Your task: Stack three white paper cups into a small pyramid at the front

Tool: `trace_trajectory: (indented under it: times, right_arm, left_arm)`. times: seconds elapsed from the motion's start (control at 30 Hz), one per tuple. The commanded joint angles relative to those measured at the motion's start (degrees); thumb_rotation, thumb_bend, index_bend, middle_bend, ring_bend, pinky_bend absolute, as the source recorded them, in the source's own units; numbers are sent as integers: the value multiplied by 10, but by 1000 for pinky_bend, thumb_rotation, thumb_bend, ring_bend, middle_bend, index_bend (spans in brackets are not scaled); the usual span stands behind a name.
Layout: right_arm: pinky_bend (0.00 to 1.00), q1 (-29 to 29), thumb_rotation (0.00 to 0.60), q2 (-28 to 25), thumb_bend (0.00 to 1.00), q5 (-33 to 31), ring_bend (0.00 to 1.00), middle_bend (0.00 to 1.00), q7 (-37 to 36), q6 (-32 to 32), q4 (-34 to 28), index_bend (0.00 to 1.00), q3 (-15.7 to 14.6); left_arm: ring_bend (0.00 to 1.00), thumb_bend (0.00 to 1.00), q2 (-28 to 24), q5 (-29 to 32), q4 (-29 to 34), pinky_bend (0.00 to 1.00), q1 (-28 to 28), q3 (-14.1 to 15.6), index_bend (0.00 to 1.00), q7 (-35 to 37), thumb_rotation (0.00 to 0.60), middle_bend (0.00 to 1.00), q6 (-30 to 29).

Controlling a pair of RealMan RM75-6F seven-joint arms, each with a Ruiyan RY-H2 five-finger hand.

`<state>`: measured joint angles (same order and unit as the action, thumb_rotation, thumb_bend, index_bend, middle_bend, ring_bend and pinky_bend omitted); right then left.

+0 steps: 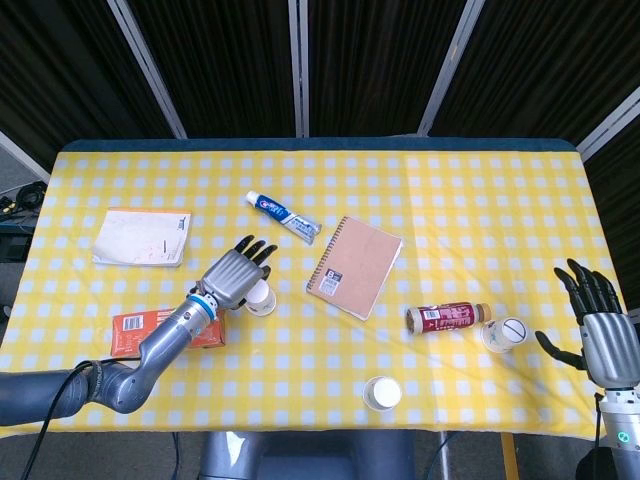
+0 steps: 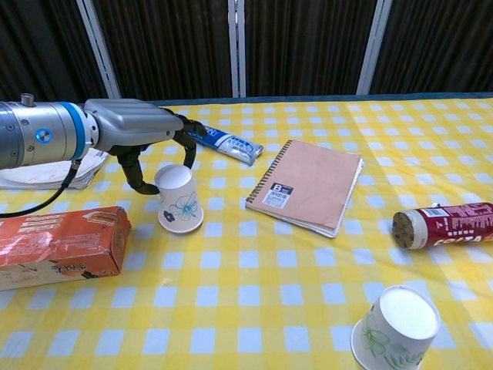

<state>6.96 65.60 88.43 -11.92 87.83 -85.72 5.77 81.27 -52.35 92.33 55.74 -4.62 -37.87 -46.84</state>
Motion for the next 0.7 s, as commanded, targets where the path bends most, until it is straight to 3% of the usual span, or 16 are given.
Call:
trace_trajectory:
  times: [0.03,0.3,0.7]
  right_arm:
    - [0,-1,600,0,128,0,0,0,1,1,-2,89,0]
    - [0,-4,600,-3,128,-1,0,0,1,8,-6,88,2]
    - [0,-14,600,-11,128,9,0,0,-5,33,-17,88,3]
  left_arm:
    - [0,351,2,-40,8,0,-8,-4,433,18,600,0,-27]
    - [0,350,17,-170,25,0,-20,8,440,70,600,0,-63]
    - [0,345,36,-261,60,0,-8,24,469,112,600,0,-40]
